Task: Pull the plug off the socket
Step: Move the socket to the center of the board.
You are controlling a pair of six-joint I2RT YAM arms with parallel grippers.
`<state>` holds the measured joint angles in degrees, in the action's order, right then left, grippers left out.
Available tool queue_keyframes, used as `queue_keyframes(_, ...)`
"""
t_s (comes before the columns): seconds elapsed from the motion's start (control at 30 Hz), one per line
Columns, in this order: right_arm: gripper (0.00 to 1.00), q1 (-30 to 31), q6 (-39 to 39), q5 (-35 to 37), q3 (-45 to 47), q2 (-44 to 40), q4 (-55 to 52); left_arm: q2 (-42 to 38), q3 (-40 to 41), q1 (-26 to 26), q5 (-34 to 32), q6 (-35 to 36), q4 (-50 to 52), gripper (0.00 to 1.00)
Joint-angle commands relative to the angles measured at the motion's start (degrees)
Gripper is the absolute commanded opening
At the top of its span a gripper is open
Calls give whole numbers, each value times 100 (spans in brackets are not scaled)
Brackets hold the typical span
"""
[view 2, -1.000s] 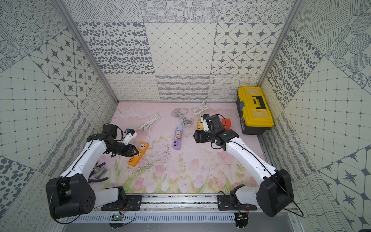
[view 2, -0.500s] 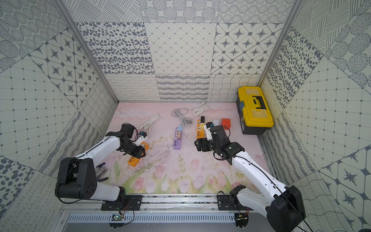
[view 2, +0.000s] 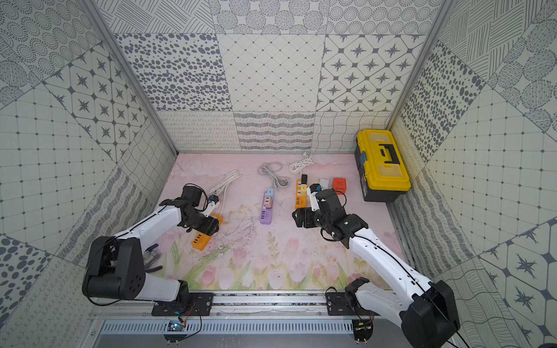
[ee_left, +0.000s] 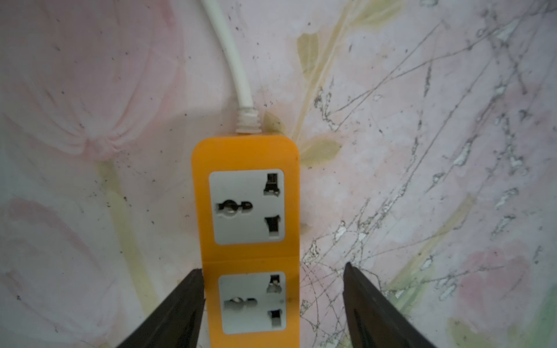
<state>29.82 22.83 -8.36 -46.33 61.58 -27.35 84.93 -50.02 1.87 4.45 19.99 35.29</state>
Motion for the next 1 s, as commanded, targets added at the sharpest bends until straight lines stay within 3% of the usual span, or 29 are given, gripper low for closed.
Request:
queue_keyframes(0.0,86,22,47,19,40,-78,206,419,-166,26,-314,-80,-212,75)
queue_keyframes(0.17,86,23,2,73,32,-85,143,742,-311,28,-347,-150,-266,70)
queue_keyframes(0.37,86,23,-14,76,8,-74,143,1253,-593,9,-698,-337,-406,36)
queue_keyframes(0.47,86,19,-24,33,-29,-74,143,1551,-864,-141,-828,-501,-436,25)
queue_keyframes(0.77,85,28,41,-61,-6,-62,112,2680,-2342,-1092,-862,-1213,-163,20)
queue_keyframes(0.97,84,220,156,140,-12,161,103,3122,-2787,-1277,-1089,-1384,-158,23)
